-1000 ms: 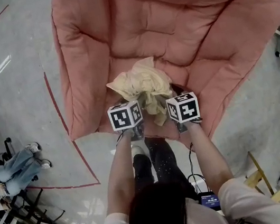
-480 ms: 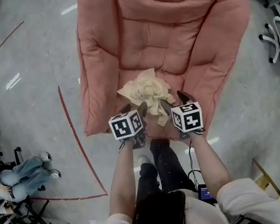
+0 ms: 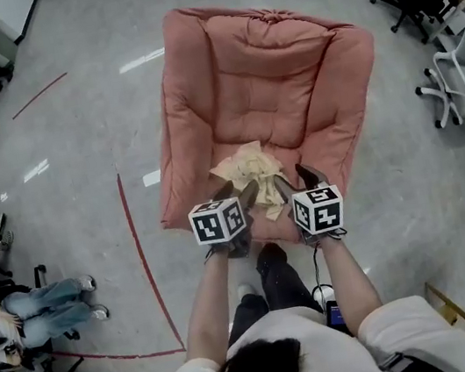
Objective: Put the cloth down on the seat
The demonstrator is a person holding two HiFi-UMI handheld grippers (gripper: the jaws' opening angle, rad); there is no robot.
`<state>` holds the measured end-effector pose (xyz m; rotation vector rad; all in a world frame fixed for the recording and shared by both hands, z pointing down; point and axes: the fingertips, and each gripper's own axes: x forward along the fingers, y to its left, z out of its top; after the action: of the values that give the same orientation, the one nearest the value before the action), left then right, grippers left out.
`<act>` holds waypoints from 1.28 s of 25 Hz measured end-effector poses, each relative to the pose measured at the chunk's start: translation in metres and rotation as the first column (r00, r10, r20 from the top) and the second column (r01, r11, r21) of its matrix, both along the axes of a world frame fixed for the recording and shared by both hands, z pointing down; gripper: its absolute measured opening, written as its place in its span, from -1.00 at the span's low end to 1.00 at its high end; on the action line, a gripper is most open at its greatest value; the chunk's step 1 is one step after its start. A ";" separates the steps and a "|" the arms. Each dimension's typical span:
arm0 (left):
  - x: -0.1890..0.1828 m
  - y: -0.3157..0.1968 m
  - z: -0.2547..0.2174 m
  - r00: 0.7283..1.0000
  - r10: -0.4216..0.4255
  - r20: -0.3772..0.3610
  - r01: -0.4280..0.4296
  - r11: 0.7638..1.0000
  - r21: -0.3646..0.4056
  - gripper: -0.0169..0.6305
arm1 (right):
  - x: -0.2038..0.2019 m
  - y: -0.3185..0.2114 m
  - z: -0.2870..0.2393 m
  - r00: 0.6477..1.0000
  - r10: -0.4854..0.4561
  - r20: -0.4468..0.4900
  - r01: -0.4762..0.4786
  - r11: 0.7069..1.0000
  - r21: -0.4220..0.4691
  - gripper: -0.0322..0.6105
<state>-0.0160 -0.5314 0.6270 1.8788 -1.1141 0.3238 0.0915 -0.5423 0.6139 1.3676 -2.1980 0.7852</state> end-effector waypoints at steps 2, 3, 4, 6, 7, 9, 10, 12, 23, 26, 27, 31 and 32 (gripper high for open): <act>-0.003 0.009 -0.022 1.000 0.014 0.010 -0.014 0.999 0.046 -0.04 | -0.004 0.009 -0.019 1.000 0.001 -0.012 -0.001 0.999 0.034 -0.12; -0.004 0.014 -0.032 1.000 0.019 0.014 -0.020 0.997 0.068 -0.05 | -0.005 0.015 -0.027 1.000 0.005 -0.016 -0.004 0.999 0.048 -0.17; -0.005 0.019 -0.041 1.000 0.023 0.019 -0.024 0.996 0.091 -0.05 | -0.007 0.022 -0.035 1.000 0.008 -0.018 -0.007 0.998 0.058 -0.21; -0.008 0.029 -0.060 0.999 0.021 0.028 -0.024 0.991 0.131 -0.10 | -0.011 0.036 -0.048 1.000 0.017 -0.013 -0.016 0.997 0.070 -0.22; -0.011 0.034 -0.067 1.000 0.010 0.026 -0.014 0.989 0.145 -0.15 | -0.014 0.044 -0.053 1.000 0.019 -0.011 -0.018 0.997 0.075 -0.22; -0.016 0.044 -0.079 1.000 -0.028 0.012 0.025 0.987 0.161 -0.30 | -0.019 0.059 -0.064 1.000 0.019 -0.017 -0.018 0.996 0.093 -0.25; -0.018 0.049 -0.084 0.999 -0.044 0.005 0.043 0.985 0.167 -0.36 | -0.021 0.066 -0.070 1.000 0.021 -0.022 -0.019 0.994 0.107 -0.29; -0.019 0.061 -0.092 0.998 -0.056 0.001 0.055 0.982 0.180 -0.51 | -0.023 0.079 -0.082 0.999 0.035 -0.030 -0.031 0.990 0.135 -0.40; -0.017 0.113 -0.136 0.997 -0.005 0.073 -0.015 0.961 0.276 -0.82 | -0.035 0.132 -0.131 0.996 0.089 0.007 -0.088 0.969 0.231 -0.76; -0.009 0.121 -0.147 0.998 0.010 0.068 -0.030 0.954 0.299 -0.83 | -0.034 0.139 -0.140 0.996 0.091 -0.021 -0.083 0.964 0.251 -0.79; -0.007 0.123 -0.148 0.998 0.014 0.065 -0.033 0.952 0.303 -0.83 | -0.035 0.140 -0.142 0.996 0.090 -0.026 -0.080 0.963 0.257 -0.79; -0.001 0.129 -0.149 0.997 0.028 0.068 -0.048 0.949 0.312 -0.85 | -0.036 0.146 -0.146 0.995 0.086 -0.058 -0.067 0.959 0.277 -0.80; 0.000 0.130 -0.150 0.997 0.031 0.073 -0.052 0.948 0.315 -0.85 | -0.037 0.147 -0.148 0.994 0.085 -0.065 -0.064 0.957 0.281 -0.81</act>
<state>-0.0162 -0.4009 0.4773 2.1905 -1.2301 0.2428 0.0545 -0.3957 0.4662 1.5942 -2.2724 0.4495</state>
